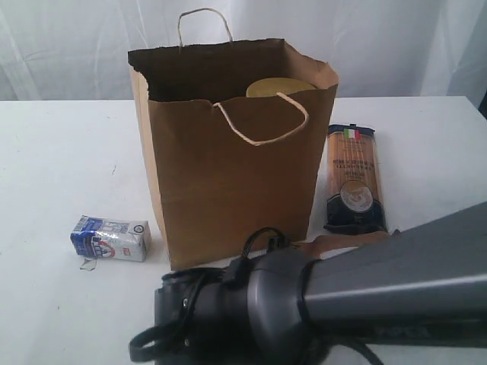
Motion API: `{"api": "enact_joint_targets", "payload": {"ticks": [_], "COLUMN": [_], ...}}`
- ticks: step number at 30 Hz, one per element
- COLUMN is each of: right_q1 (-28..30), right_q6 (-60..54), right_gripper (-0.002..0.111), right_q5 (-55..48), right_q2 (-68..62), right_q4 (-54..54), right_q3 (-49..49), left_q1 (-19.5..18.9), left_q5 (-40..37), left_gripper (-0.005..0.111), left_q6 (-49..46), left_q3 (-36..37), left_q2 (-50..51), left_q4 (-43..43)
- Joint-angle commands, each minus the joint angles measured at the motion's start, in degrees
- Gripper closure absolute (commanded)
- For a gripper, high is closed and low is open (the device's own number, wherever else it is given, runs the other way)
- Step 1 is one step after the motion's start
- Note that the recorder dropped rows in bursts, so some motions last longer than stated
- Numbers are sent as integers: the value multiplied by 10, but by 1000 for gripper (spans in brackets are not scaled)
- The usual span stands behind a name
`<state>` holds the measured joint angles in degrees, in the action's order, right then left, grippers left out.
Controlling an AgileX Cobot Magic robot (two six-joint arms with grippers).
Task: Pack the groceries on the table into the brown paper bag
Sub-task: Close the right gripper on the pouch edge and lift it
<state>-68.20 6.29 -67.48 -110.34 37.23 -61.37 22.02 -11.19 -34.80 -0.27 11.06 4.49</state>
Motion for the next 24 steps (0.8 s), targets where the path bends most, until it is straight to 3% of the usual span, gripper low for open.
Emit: {"api": "enact_joint_targets", "payload": {"ticks": [1, 12, 17, 19, 21, 22, 24], "right_q1": [-18, -19, -18, -18, -18, -18, -18], "right_q6": [33, 105, 135, 135, 135, 135, 137], "right_gripper": [31, 31, 42, 50, 70, 86, 108], "right_q5": [71, 101, 117, 117, 103, 91, 90], "right_q2": [0, -32, -40, -39, -37, -34, -20], "right_q4": [16, 104, 116, 116, 112, 111, 107], "right_q3": [25, 48, 48, 48, 48, 48, 48], "left_q1": [-1, -1, -1, -1, -1, -1, -1], "left_q5": [1, 1, 1, 1, 1, 1, 1], "left_gripper": [107, 107, 107, 107, 107, 107, 107], "left_q6": [3, 3, 3, 3, 3, 3, 3], "left_q3": [3, 3, 3, 3, 3, 3, 3], "left_q2": [-4, -4, -4, -4, -4, -4, -4], "left_q4": [2, 2, 2, 2, 2, 2, 2]}}
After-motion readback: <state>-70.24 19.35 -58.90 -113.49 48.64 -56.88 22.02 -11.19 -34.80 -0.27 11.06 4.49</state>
